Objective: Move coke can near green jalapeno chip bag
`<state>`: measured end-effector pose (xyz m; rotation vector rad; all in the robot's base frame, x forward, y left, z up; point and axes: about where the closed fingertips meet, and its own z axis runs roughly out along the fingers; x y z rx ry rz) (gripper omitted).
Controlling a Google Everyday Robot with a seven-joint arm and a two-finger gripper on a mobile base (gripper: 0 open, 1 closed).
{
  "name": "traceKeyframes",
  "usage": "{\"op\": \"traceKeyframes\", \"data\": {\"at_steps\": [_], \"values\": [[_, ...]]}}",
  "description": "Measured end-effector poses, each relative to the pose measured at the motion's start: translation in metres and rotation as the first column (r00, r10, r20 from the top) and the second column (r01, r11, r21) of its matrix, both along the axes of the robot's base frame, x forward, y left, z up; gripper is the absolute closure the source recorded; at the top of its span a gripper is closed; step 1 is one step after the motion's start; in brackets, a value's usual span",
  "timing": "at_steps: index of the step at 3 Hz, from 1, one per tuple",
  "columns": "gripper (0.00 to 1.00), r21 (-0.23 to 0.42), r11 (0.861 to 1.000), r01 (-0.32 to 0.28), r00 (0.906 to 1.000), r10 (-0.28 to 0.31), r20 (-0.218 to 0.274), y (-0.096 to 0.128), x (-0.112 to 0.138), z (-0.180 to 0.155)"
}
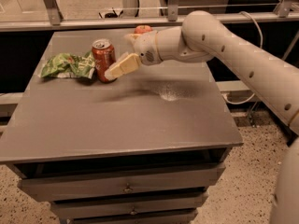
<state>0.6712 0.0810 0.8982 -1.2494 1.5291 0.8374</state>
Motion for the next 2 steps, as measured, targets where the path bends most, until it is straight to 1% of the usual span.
{"op": "traceKeyframes", "data": {"at_steps": [1,2], "values": [[0.0,0.003,0.996,0.087,0.9955,-0.087,0.039,-0.048,-0.01,0.016],[0.0,0.003,0.994,0.108,0.9933,-0.108,0.043,-0.061,-0.011,0.018]]}}
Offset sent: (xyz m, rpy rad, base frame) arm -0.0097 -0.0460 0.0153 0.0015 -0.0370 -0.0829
